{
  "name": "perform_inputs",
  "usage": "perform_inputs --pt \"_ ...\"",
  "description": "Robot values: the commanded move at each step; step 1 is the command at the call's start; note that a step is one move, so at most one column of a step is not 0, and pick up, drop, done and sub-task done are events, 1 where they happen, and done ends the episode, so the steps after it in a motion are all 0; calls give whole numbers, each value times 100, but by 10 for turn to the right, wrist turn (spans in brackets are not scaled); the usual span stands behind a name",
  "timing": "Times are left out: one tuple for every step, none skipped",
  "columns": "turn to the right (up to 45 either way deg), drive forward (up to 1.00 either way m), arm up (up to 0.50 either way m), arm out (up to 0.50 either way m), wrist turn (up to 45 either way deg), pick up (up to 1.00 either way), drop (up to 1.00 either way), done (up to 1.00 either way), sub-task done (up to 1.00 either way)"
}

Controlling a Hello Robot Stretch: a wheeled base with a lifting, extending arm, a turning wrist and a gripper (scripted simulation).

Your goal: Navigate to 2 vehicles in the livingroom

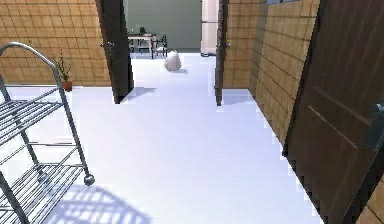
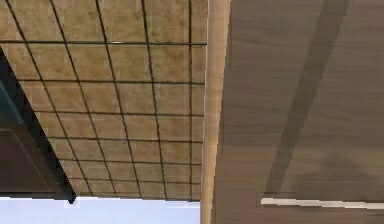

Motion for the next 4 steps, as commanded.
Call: perform_inputs --pt "-450 0 0 0 0 0 0 0 0" --pt "-30 0 0 0 0 0 0 0 0" --pt "0 35 0 0 0 0 0 0 0" --pt "-330 0 0 0 0 0 0 0 0"
